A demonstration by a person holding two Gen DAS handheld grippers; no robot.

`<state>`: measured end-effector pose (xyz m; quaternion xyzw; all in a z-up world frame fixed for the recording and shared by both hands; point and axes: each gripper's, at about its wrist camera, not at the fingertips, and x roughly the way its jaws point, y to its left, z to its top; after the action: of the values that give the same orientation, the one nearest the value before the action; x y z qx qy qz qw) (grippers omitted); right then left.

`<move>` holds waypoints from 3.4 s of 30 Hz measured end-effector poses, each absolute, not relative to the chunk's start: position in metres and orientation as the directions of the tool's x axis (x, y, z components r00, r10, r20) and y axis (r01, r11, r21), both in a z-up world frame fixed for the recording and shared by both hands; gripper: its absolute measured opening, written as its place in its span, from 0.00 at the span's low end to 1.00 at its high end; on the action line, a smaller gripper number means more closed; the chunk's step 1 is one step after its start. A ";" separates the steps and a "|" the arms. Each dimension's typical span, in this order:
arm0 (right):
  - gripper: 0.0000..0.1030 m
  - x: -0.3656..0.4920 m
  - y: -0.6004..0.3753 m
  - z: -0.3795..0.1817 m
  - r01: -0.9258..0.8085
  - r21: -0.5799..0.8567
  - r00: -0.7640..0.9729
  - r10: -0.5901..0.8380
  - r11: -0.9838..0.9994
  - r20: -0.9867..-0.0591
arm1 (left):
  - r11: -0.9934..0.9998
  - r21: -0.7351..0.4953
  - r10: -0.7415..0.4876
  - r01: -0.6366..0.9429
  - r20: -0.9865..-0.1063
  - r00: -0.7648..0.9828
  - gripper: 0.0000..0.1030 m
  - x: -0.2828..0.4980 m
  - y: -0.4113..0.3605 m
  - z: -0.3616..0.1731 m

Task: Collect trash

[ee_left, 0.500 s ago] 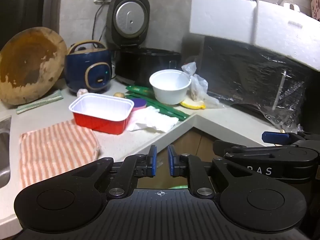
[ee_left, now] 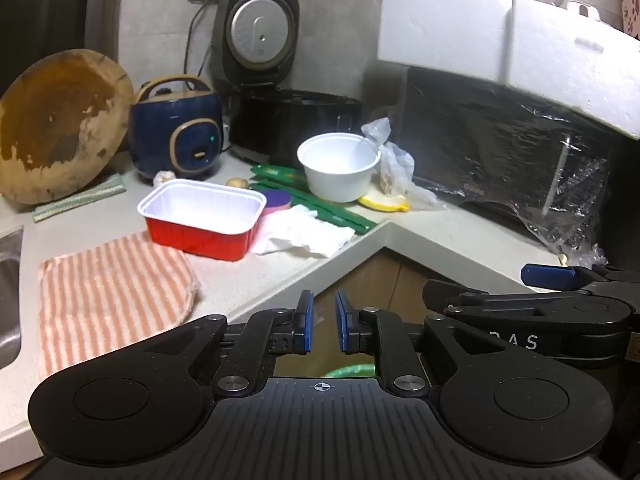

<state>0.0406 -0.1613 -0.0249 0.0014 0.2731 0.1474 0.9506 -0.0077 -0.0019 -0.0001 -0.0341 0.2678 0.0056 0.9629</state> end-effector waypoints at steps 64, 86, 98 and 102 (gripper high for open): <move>1.00 0.019 -0.145 -0.020 -0.287 0.048 0.795 0.266 0.957 -0.544 | 0.989 -0.134 -0.028 -0.057 -0.559 0.829 0.15 -0.020 0.015 -0.006; 1.00 0.070 -0.127 -0.021 -0.264 0.057 0.808 0.254 0.963 -0.532 | 0.935 -0.321 -0.081 -0.147 -0.601 0.795 0.17 0.055 0.095 -0.015; 1.00 0.162 -0.074 -0.044 -0.225 0.045 0.730 0.199 0.973 -0.653 | 0.807 -0.488 -0.049 -0.333 -0.616 0.786 0.17 0.162 0.214 -0.039; 1.00 0.182 -0.065 -0.049 -0.174 0.027 0.727 0.147 0.984 -0.671 | 0.854 -0.422 -0.033 -0.305 -0.628 0.778 0.17 0.185 0.220 -0.044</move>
<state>0.1823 -0.0649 -0.0490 -0.0190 0.3596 0.0864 0.9289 0.1849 0.2205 -0.0439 -0.2600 0.3248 0.0751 0.9063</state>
